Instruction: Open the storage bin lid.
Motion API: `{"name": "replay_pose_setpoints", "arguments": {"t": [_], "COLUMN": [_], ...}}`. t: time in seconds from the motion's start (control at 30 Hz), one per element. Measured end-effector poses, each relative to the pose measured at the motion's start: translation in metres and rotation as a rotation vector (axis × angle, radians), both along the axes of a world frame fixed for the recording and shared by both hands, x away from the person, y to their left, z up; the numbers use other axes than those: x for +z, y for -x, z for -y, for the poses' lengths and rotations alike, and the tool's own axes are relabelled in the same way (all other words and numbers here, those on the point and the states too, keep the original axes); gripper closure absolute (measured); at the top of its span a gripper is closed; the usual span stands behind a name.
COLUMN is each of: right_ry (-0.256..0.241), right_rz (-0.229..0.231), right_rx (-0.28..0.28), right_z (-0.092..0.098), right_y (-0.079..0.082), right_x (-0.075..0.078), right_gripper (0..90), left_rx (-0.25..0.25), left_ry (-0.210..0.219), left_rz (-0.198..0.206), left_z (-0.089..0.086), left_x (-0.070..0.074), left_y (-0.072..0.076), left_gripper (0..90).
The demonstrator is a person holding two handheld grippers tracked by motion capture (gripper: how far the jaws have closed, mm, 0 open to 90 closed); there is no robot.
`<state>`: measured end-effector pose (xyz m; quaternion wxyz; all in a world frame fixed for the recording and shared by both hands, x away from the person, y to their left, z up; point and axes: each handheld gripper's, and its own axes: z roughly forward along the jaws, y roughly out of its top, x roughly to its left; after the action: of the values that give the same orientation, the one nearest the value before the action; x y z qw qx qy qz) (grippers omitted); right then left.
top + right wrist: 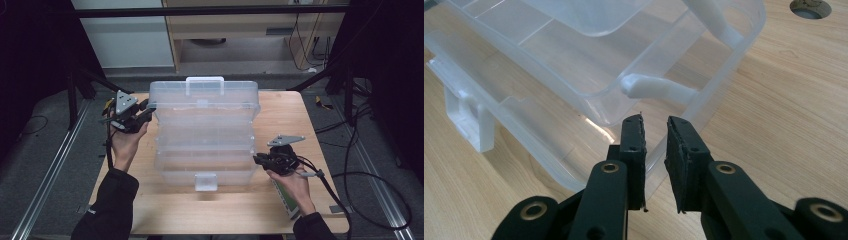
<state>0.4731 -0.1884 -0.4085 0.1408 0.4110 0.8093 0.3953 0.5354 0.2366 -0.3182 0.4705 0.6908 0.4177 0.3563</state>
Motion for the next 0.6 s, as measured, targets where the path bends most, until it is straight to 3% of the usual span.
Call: {"name": "replay_pose_setpoints", "arguments": {"t": [0.33,0.6], "right_ry": [-0.013,-0.016], "right_rz": [-0.007,-0.009], "right_rx": [0.001,0.001], "right_z": [0.001,0.001], "right_y": [0.0,-0.001], "right_x": [-0.001,-0.001], "right_gripper": [77.9,77.9], "left_rx": [0.023,0.033], "left_ry": [-0.01,0.008], "left_rz": [-0.004,-0.015], "left_z": [0.003,0.004], "left_x": [0.005,0.008], "left_y": [-0.012,-0.026], "left_gripper": [75.3,75.9]}}
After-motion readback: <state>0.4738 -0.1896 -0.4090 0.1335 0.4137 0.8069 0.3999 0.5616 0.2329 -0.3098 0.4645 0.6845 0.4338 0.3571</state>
